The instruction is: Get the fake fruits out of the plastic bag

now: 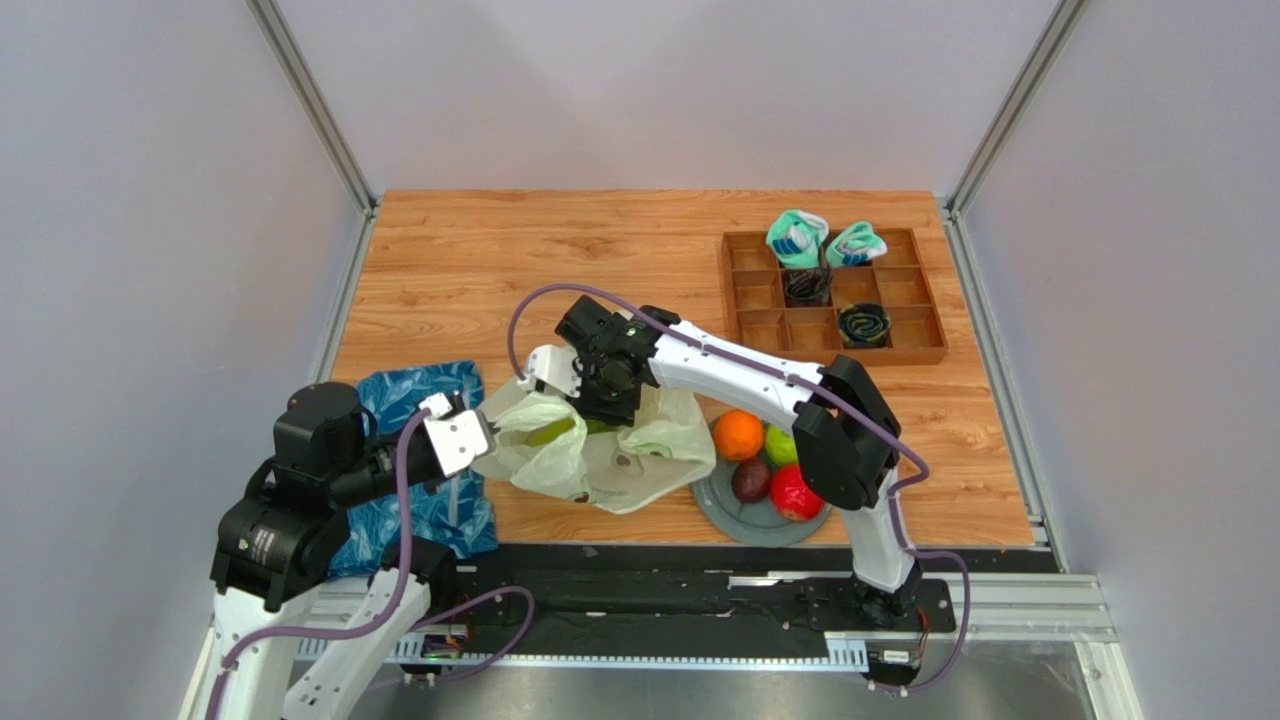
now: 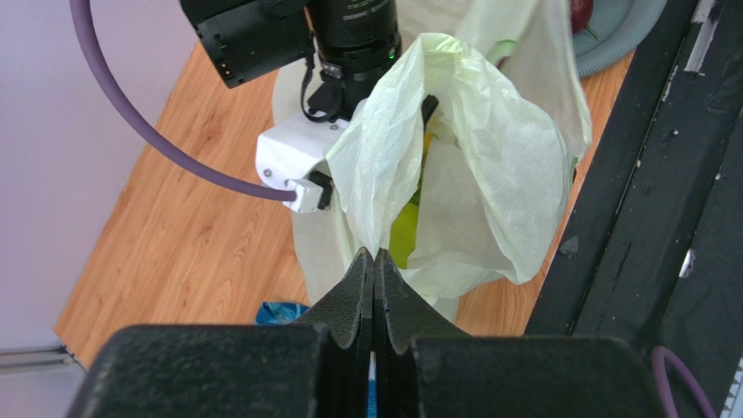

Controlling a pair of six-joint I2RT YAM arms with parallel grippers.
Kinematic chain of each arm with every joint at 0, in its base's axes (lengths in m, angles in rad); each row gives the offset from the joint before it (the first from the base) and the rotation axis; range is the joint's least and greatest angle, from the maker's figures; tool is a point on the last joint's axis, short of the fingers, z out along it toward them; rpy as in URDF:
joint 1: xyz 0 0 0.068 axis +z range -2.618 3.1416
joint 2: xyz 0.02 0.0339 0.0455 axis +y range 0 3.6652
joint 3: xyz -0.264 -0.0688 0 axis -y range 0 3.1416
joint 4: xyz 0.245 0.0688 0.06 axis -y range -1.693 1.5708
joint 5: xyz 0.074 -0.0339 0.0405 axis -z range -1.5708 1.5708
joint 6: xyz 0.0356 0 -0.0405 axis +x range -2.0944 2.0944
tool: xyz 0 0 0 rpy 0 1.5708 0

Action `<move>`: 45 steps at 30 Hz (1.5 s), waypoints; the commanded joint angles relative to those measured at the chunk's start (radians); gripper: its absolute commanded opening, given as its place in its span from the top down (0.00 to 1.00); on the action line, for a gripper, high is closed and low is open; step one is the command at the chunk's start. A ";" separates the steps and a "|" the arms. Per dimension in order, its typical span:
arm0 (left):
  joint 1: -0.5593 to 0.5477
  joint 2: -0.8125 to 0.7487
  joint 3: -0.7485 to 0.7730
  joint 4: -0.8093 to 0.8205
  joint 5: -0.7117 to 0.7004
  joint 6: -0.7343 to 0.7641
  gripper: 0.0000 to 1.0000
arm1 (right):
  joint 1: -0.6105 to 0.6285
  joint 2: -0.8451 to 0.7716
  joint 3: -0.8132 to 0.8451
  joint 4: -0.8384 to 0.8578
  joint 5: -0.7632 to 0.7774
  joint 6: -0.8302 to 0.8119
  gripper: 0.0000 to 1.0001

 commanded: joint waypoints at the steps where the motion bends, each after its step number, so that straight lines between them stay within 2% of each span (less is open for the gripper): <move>1: -0.003 -0.042 0.016 -0.048 0.062 0.097 1.00 | -0.049 0.027 0.022 0.059 0.225 0.039 0.50; 4: -0.003 -0.048 0.013 -0.095 0.121 0.131 1.00 | -0.075 0.048 0.017 0.059 0.287 0.099 0.44; 8: -0.003 -0.043 0.012 -0.147 0.187 0.113 1.00 | -0.118 0.037 0.037 0.077 0.334 0.176 0.42; 10: -0.003 -0.033 0.007 -0.126 0.175 0.110 1.00 | -0.149 0.024 0.093 0.090 0.324 0.182 0.40; 12: -0.003 -0.019 0.007 -0.074 0.106 0.113 1.00 | -0.164 0.028 0.149 0.094 0.334 0.164 0.39; 13: -0.003 -0.005 0.009 -0.025 0.062 0.107 1.00 | -0.178 0.046 0.178 0.103 0.345 0.153 0.38; 15: -0.003 0.013 -0.002 0.177 -0.084 0.091 1.00 | -0.199 0.069 0.284 0.114 0.376 0.124 0.36; 16: -0.003 0.039 -0.011 0.348 -0.130 0.097 1.00 | -0.221 0.108 0.317 0.132 0.391 0.116 0.33; 17: -0.003 0.058 -0.030 0.442 -0.204 0.114 1.00 | -0.233 0.126 0.406 0.142 0.409 0.107 0.32; 19: -0.001 0.152 -0.024 0.669 -0.242 0.131 1.00 | -0.277 0.174 0.501 0.175 0.433 0.096 0.30; 20: 0.000 0.195 0.025 0.711 -0.238 0.151 1.00 | -0.291 0.221 0.553 0.182 0.433 0.102 0.29; 21: 0.002 0.243 0.066 0.740 -0.233 0.151 1.00 | -0.304 0.243 0.678 0.182 0.440 0.110 0.28; 22: 0.002 0.334 0.115 0.773 -0.225 0.145 1.00 | -0.317 0.258 0.733 0.179 0.446 0.119 0.25; 24: 0.005 0.406 0.252 0.794 -0.198 0.117 1.00 | -0.325 0.257 0.811 0.185 0.459 0.122 0.24; 27: 0.005 0.453 0.363 0.817 -0.120 0.120 1.00 | -0.327 0.133 0.737 0.194 0.471 0.174 0.24; 29: 0.005 0.444 0.424 0.752 -0.064 0.125 1.00 | -0.309 0.067 0.614 0.137 0.468 0.203 0.25; 30: 0.005 0.415 0.435 0.712 -0.040 0.129 1.00 | -0.298 -0.035 0.542 0.133 0.471 0.200 0.24; 31: 0.005 0.392 0.440 0.623 -0.011 0.132 1.00 | -0.275 -0.086 0.367 0.131 0.457 0.205 0.24; 33: 0.005 0.298 0.403 0.507 0.106 0.155 1.00 | -0.256 -0.194 0.213 0.090 0.327 0.274 0.26; 34: 0.003 0.261 0.380 0.350 0.150 0.177 1.00 | -0.229 -0.291 0.137 0.043 0.281 0.300 0.27; 35: 0.003 0.221 0.325 0.257 0.236 0.227 1.00 | -0.209 -0.338 -0.036 0.030 0.205 0.318 0.28; 36: 0.003 0.143 0.294 0.162 0.270 0.244 1.00 | -0.184 -0.379 -0.117 0.022 0.174 0.325 0.28; 37: 0.003 0.104 0.265 -0.020 0.301 0.258 1.00 | -0.126 -0.454 -0.188 0.018 0.157 0.314 0.28; 38: 0.003 0.064 0.212 -0.096 0.360 0.264 1.00 | -0.096 -0.481 -0.319 0.024 0.140 0.303 0.28; 39: 0.003 -0.018 0.181 -0.150 0.387 0.263 0.96 | -0.072 -0.505 -0.358 0.031 0.123 0.300 0.27; 40: 0.003 -0.061 0.155 -0.158 0.401 0.207 0.68 | -0.054 -0.522 -0.388 0.028 0.088 0.309 0.27; 42: 0.003 -0.172 0.073 -0.071 0.401 0.107 0.50 | -0.054 -0.516 -0.391 0.028 0.052 0.334 0.26; 43: 0.003 -0.195 0.046 0.073 0.337 -0.044 0.35 | -0.054 -0.504 -0.376 0.025 0.042 0.331 0.26; 45: 0.003 -0.197 -0.007 0.202 0.242 -0.204 0.29 | -0.055 -0.441 -0.298 0.015 0.000 0.325 0.26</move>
